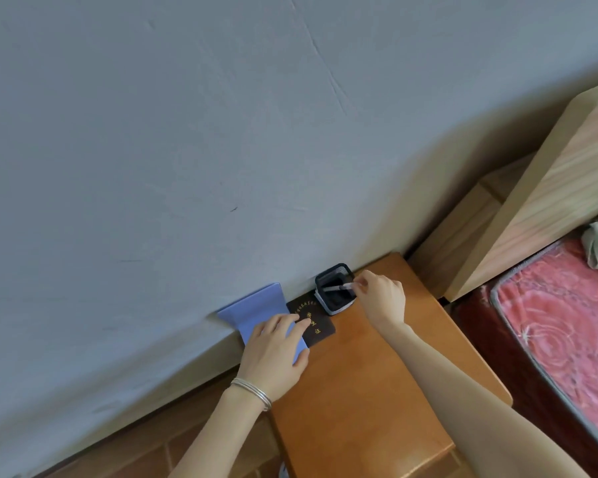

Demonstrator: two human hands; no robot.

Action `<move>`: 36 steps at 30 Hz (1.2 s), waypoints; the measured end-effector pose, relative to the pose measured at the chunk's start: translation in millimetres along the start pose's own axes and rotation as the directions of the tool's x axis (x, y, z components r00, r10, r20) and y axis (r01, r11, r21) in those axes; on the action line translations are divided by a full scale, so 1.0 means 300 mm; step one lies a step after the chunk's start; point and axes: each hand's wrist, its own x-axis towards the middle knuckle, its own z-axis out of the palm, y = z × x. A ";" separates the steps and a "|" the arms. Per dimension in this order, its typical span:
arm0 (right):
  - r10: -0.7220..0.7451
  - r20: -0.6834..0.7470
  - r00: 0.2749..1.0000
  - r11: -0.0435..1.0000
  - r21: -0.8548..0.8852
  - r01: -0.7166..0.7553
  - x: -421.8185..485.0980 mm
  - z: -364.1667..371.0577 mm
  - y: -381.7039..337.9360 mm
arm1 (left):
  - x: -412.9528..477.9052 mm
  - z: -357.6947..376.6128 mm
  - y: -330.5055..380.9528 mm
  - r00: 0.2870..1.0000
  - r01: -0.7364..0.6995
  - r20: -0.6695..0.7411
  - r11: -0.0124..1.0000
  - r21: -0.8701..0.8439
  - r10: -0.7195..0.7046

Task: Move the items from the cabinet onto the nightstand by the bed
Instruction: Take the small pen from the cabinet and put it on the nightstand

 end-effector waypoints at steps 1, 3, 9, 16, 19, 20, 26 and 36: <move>-0.007 0.025 1.000 1.000 0.000 0.007 0.005 0.004 -0.001 | 0.001 -0.001 -0.002 1.000 0.005 0.003 1.000 0.001 -0.005; -0.035 0.084 0.996 0.999 -0.015 0.036 0.011 -0.005 0.002 | -0.001 -0.012 -0.002 1.000 0.006 -0.019 1.000 0.013 -0.006; -0.196 0.217 0.956 0.963 -0.143 0.230 -0.010 -0.197 -0.010 | 0.010 -0.161 0.058 0.998 -0.013 -0.059 1.000 0.019 0.014; -0.434 0.112 0.894 0.853 -0.268 0.447 -0.100 -0.606 -0.082 | 0.047 -0.505 0.259 0.967 -0.102 -0.221 0.987 0.125 0.128; -0.460 0.038 0.887 0.834 -0.323 0.446 -0.142 -0.802 -0.113 | 0.030 -0.661 0.348 0.948 -0.130 -0.268 0.978 0.163 0.171; -0.471 -0.003 0.882 0.830 -0.341 0.442 -0.157 -0.865 -0.119 | 0.021 -0.705 0.374 0.940 -0.147 -0.283 0.974 0.171 0.192; -0.537 -0.144 0.831 0.802 -0.393 0.450 -0.274 -1.162 -0.168 | -0.043 -0.861 0.504 0.877 -0.215 -0.382 0.950 0.227 0.290; -0.357 -0.295 0.886 0.860 -0.474 0.189 -0.553 -1.327 -0.078 | -0.052 -0.941 0.719 0.761 -0.475 -0.348 0.836 0.276 0.547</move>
